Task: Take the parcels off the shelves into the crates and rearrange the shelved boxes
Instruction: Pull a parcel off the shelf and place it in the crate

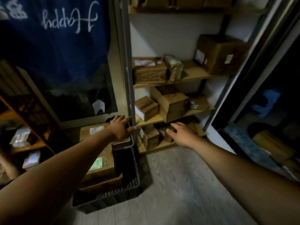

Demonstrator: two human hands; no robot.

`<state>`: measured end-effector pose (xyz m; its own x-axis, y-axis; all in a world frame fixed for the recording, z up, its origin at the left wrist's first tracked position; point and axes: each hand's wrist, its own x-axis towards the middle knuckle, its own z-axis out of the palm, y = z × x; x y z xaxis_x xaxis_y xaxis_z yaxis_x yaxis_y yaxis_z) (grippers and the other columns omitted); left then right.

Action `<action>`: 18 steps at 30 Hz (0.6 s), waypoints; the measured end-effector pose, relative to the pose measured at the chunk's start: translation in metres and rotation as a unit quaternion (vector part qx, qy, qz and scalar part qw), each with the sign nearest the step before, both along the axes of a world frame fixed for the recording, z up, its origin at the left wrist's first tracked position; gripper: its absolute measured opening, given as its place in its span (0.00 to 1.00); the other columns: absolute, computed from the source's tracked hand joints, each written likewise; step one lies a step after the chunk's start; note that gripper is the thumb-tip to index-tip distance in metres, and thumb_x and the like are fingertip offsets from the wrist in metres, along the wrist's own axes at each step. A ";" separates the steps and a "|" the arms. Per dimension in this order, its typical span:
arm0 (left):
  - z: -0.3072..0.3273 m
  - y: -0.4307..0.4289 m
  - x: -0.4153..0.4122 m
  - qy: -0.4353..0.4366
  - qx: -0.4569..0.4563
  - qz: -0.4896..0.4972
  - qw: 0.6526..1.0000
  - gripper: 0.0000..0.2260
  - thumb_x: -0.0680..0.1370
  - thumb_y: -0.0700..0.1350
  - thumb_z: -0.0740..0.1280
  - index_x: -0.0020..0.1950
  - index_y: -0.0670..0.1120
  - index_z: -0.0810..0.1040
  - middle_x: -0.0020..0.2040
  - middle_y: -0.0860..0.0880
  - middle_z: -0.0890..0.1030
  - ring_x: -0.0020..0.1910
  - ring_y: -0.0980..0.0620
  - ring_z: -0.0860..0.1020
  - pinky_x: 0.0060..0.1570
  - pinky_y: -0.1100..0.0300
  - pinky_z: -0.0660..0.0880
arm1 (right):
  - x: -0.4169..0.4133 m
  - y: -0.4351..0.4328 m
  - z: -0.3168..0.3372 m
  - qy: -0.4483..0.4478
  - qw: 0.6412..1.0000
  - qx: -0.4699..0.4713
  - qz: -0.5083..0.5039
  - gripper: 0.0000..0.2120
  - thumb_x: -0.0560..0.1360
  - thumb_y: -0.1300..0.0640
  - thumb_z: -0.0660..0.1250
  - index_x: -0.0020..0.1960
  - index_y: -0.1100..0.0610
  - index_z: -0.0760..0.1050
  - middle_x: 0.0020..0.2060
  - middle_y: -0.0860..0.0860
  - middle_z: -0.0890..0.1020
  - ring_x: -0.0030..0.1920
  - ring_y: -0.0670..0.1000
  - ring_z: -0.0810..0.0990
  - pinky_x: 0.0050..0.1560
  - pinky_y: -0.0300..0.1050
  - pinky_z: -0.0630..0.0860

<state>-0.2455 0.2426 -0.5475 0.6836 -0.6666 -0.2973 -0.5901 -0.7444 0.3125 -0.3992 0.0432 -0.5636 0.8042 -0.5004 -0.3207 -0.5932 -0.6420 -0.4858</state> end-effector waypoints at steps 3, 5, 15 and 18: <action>0.028 -0.051 -0.026 -0.003 -0.003 -0.027 1.000 0.30 0.80 0.58 0.55 0.78 0.50 0.49 0.78 0.44 0.47 0.77 0.42 0.43 0.73 0.48 0.45 | -0.031 -0.045 0.016 -0.026 0.999 -0.010 -0.018 0.29 0.79 0.40 0.54 0.76 0.51 0.57 0.76 0.50 0.56 0.75 0.55 0.56 0.72 0.54 0.59; 0.041 -0.084 -0.039 -0.017 -0.010 -0.041 0.999 0.29 0.80 0.58 0.55 0.78 0.51 0.48 0.78 0.45 0.46 0.76 0.43 0.42 0.73 0.48 0.44 | -0.049 -0.072 0.024 -0.037 0.999 -0.012 -0.016 0.29 0.79 0.40 0.54 0.76 0.52 0.59 0.75 0.52 0.58 0.74 0.55 0.59 0.72 0.52 0.60; 0.090 -0.292 -0.116 -0.050 -0.069 -0.100 0.991 0.28 0.81 0.56 0.55 0.78 0.49 0.51 0.78 0.45 0.48 0.77 0.46 0.44 0.73 0.52 0.44 | -0.151 -0.253 0.073 -0.080 0.992 -0.063 -0.073 0.29 0.79 0.40 0.56 0.75 0.54 0.61 0.74 0.54 0.62 0.72 0.54 0.63 0.70 0.46 0.61; 0.095 -0.330 -0.116 -0.055 -0.075 -0.095 0.991 0.29 0.80 0.58 0.55 0.78 0.50 0.50 0.78 0.46 0.48 0.77 0.44 0.44 0.73 0.49 0.45 | -0.152 -0.289 0.085 -0.099 0.990 -0.074 -0.075 0.28 0.80 0.43 0.55 0.75 0.55 0.59 0.74 0.54 0.61 0.73 0.54 0.61 0.69 0.45 0.60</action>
<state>-0.3618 -0.0872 -0.4525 0.5649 -0.8170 -0.1157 -0.7516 -0.5673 0.3365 -0.5512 -0.2457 -0.4788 0.7573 -0.6484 -0.0784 -0.5898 -0.6274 -0.5085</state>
